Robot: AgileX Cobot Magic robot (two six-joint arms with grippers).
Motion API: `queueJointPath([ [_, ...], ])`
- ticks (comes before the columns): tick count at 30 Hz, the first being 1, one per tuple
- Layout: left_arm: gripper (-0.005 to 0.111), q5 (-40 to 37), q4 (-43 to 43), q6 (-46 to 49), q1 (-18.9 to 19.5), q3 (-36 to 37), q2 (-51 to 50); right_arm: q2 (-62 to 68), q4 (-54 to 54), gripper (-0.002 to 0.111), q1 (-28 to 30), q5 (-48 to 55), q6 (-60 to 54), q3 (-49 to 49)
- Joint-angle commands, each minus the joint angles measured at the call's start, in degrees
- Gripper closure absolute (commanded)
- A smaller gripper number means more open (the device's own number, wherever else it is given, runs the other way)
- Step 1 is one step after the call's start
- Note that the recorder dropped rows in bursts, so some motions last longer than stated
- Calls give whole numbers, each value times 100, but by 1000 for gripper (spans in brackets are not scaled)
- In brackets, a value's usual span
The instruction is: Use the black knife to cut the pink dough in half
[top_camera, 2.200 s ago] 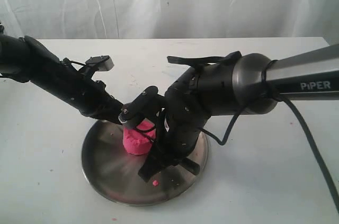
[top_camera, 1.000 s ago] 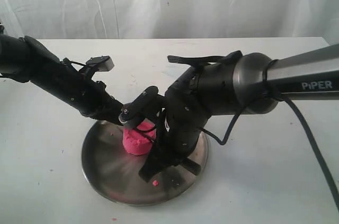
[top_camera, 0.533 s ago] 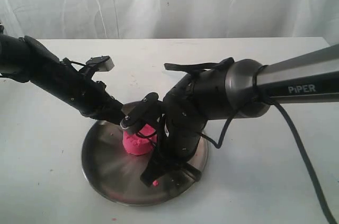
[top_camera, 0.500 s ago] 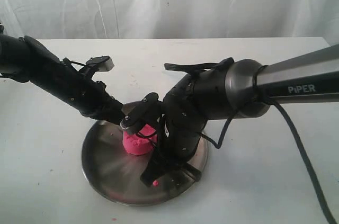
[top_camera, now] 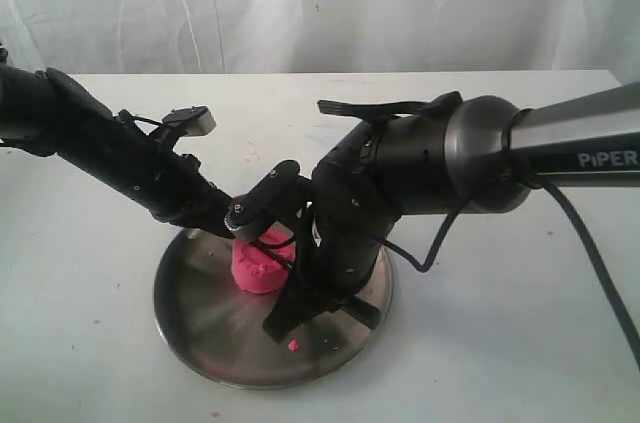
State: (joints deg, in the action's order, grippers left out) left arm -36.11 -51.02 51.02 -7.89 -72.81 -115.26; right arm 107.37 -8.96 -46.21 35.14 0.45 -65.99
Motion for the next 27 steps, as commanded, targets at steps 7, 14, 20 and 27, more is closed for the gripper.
queueJointPath([
  [7,107,-121,11,-12,-22,19,-17,-94,-5,102,0,-47,-45,-24],
  [14,107,-234,56,-12,-22,19,-17,-94,-5,102,0,-47,-45,-24],
  [20,107,-310,177,-28,-22,19,-133,-92,-5,102,0,-59,-45,-24],
  [27,107,-266,178,-54,-22,-68,-168,-92,-5,102,0,-59,-45,-24],
])
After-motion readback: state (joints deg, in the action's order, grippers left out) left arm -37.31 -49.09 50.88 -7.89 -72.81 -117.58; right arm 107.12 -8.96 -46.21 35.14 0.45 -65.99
